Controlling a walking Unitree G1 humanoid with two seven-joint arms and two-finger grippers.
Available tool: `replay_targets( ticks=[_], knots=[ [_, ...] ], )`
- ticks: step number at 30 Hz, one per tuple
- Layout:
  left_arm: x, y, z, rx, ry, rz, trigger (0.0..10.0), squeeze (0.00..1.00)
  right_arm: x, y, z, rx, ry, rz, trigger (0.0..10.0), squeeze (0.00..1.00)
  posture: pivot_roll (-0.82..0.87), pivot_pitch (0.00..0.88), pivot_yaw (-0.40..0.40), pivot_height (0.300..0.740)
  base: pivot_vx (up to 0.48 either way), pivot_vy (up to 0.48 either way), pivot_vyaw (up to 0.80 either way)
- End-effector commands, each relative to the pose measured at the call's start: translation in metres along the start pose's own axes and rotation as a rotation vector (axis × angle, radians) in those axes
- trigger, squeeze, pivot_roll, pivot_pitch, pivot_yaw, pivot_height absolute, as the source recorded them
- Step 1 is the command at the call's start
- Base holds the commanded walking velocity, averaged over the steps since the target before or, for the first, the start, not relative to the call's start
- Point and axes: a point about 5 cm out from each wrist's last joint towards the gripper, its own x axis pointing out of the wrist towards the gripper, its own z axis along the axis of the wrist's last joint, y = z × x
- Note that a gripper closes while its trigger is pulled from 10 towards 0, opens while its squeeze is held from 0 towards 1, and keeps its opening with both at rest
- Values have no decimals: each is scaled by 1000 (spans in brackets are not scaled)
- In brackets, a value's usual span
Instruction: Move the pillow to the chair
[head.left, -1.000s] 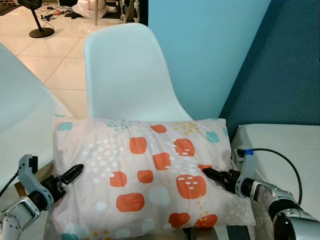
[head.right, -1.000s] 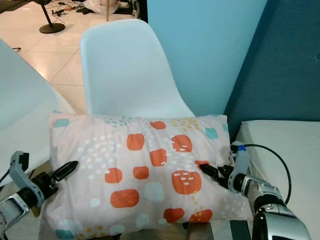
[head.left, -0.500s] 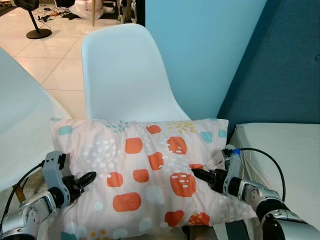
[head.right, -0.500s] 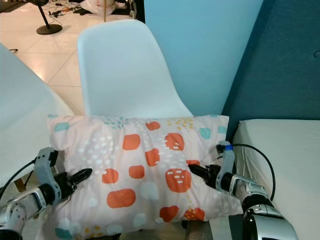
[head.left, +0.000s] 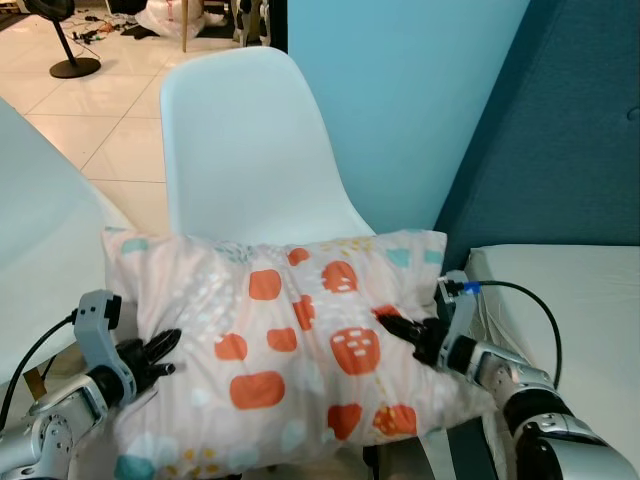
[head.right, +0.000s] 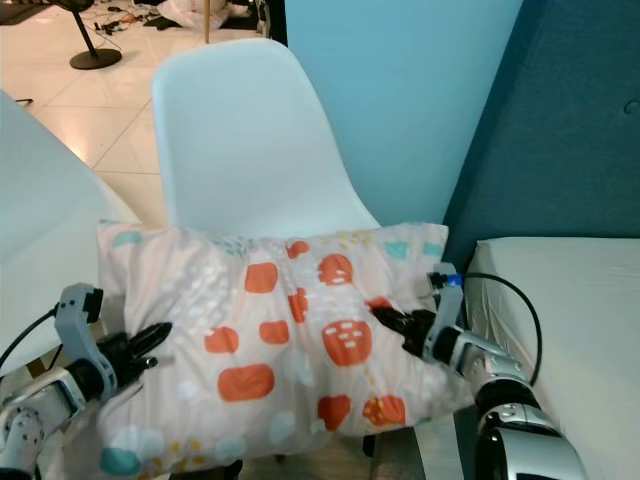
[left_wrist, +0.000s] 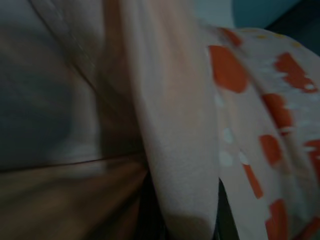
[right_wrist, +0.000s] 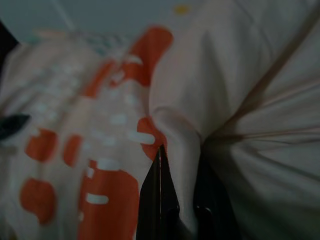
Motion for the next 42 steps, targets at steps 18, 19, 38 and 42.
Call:
replay_targets(
  ticks=[18, 19, 38, 42],
  knots=[
    [34, -79, 50, 174, -209, -104, 10000, 0, 35, 55, 43, -260, -236, 106, 10000, 0, 47, 72, -47, 586, 0, 0, 0],
    [41, -76, 42, 192, -198, -23, 10000, 0, 36, 56, 38, -278, -258, 68, 10000, 0, 44, 67, -45, 586, 0, 0, 0],
    [57, -76, 16, 513, -232, 215, 10000, 0, 37, 54, 6, -545, -270, -256, 10000, 0, 24, 50, -40, 611, 0, 0, 0],
    [57, -76, 16, 486, -262, 219, 10000, 0, 40, 58, 7, -538, -298, -255, 10000, 0, 26, 48, -40, 626, 0, 0, 0]
  ],
)
